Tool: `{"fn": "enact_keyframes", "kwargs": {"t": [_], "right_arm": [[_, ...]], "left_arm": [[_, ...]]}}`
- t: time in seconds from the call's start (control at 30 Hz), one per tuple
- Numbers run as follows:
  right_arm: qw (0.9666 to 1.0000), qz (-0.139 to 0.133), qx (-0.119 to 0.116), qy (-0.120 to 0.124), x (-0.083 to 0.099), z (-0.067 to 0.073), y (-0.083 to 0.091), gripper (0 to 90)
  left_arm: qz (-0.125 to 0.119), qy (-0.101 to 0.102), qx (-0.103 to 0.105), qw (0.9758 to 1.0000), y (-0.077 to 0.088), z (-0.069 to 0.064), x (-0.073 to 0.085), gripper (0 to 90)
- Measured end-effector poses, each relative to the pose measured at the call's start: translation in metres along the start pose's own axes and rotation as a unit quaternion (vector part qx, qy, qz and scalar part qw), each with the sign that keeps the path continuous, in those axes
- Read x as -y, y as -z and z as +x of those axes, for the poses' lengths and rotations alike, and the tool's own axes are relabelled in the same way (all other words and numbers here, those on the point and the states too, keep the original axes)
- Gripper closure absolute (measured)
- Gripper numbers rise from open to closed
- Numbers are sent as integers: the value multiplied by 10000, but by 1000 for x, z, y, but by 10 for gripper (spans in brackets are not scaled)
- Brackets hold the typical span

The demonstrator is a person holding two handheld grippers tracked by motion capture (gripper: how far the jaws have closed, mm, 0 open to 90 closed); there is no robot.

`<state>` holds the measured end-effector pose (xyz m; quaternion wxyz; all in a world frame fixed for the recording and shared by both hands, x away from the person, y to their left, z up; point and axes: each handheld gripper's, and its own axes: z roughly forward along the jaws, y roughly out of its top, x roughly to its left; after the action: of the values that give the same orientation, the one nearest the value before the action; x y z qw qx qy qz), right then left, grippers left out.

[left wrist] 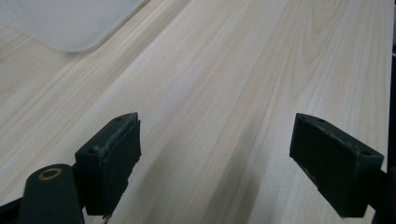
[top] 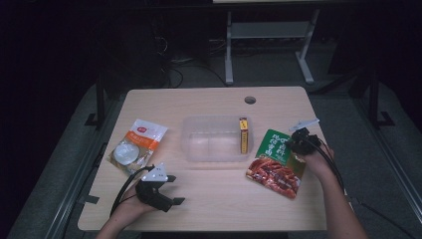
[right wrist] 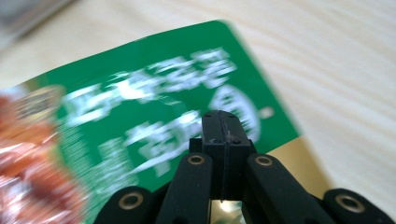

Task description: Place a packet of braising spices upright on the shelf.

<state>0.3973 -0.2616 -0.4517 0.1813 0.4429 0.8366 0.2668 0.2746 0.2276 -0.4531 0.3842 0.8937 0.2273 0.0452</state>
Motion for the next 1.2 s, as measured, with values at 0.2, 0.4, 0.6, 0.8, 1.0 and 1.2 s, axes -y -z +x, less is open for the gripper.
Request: {"fn": "enact_keyframes", "kwargs": {"t": [0.2, 0.4, 0.6, 0.8, 1.0, 1.2], "right_arm": [[9993, -78, 159, -321, -9, -20, -17, 900], [9988, 3, 287, -405, -12, -27, -26, 900], [9991, 73, 233, -333, -12, -24, -25, 900], [9995, 201, 158, -188, -4, -20, -16, 900], [9995, 296, 115, 27, 7, -9, -4, 900], [9995, 303, 46, 101, 24, 1, 10, 900]], "left_arm": [[-9, 29, -27, 10000, 1, 1, 1, 159], [19, 23, -35, 10000, 0, 1, 1, 162], [62, 50, 1, 10000, -3, -1, 1, 162], [78, 72, 28, 9999, -4, -1, 2, 162], [81, 76, 7, 9999, -6, -2, 1, 162], [123, 41, 26, 9999, -8, -2, 1, 162]]}}
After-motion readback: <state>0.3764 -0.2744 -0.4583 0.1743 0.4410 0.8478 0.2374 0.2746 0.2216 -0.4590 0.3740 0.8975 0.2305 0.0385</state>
